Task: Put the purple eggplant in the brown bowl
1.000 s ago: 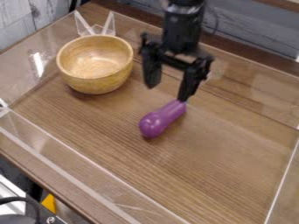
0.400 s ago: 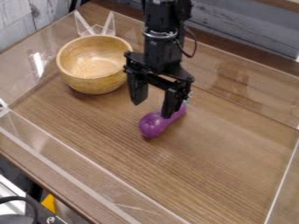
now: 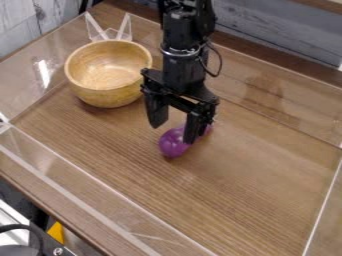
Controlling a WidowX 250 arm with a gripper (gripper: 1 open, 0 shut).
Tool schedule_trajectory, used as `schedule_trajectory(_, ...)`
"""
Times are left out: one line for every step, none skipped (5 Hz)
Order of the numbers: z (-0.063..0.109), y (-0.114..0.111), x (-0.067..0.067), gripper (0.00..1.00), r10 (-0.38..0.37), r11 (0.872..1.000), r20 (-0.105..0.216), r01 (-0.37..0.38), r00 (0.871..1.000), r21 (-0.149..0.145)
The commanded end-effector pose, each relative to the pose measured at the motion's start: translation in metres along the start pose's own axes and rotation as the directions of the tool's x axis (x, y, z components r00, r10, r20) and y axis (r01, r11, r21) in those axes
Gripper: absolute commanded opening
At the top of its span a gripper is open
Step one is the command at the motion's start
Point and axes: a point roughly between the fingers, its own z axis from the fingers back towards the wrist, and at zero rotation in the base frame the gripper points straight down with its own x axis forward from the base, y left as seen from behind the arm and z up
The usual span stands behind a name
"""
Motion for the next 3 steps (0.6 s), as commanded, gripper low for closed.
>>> schedule_trajectory(0.010, 0.004, 0.005, 1.00, -0.005, 1.000, 0.080, 0.004, 0.997, 0.012)
schedule_trajectory(0.005, 0.004, 0.006, 1.00, -0.009, 1.000, 0.091, 0.007, 0.996, 0.018)
schedule_trajectory(0.000, 0.004, 0.008, 1.00, -0.013, 1.000, 0.101, 0.010, 0.995, 0.024)
